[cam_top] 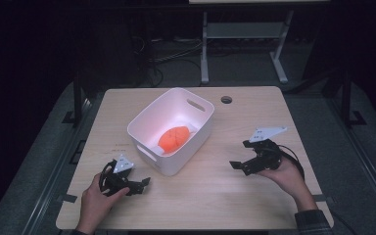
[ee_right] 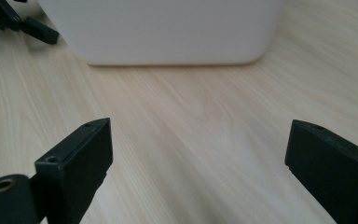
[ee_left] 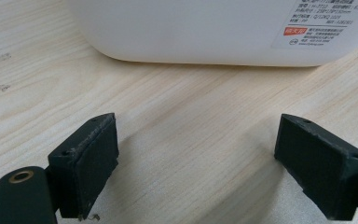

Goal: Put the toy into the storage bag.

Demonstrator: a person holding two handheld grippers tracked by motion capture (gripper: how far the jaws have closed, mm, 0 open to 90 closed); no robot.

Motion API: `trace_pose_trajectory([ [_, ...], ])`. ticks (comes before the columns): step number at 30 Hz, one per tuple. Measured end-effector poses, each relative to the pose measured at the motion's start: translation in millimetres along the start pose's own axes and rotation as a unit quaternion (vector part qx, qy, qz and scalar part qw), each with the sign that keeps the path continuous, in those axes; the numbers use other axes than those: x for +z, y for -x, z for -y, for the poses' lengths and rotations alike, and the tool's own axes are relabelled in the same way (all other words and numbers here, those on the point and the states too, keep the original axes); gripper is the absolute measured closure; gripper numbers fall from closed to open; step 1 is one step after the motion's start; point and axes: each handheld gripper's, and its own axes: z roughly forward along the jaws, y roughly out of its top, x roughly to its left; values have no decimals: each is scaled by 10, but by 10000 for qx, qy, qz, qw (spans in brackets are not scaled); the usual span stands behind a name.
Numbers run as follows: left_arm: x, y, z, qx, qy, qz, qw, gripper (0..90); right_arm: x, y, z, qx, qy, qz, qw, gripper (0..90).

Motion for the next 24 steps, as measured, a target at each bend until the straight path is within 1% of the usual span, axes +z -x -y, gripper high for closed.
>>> trace_pose_trajectory([
  [5, -2, -3, 0, 22, -21, 0, 10000, 125, 11, -18, 285, 148, -67, 234, 9996, 70],
  [6, -2, -3, 0, 23, -20, 0, 10000, 125, 11, -19, 365, 183, -61, 308, 9993, 70],
  [10, -2, -3, 0, 22, -20, 1, 10000, 125, -4, -17, 553, 325, -84, 492, 9982, 70],
  [13, -2, -3, 0, 22, -20, 1, 10000, 125, -23, -19, 698, 459, -108, 687, 9965, 70],
  [15, -2, -3, 0, 21, -20, 0, 10000, 125, -25, -25, 814, 494, -173, 890, 9947, 70],
  [16, -2, -3, 0, 22, -19, 1, 10000, 125, -26, -30, 844, 511, -197, 938, 9941, 70],
  [18, -2, -3, 0, 21, -19, 1, 10000, 125, -19, -35, 898, 528, -252, 962, 9936, 70],
  [19, -2, -3, 0, 22, -19, 1, 10000, 125, -9, -44, 936, 528, -320, 1024, 9928, 70],
  [21, -2, -3, 0, 22, -20, 0, 10000, 125, 9, -55, 984, 531, -422, 1048, 9922, 70],
  [22, -2, -2, 0, 21, -19, 0, 10000, 125, 19, -55, 1002, 477, -442, 1072, 9921, 70],
  [23, -2, -2, 0, 24, -21, 0, 10000, 125, 26, -64, 1017, 503, -485, 1093, 9916, 70],
  [24, -2, -2, 0, 22, -20, 0, 10000, 125, 31, -61, 1024, 476, -491, 1105, 9915, 65],
])
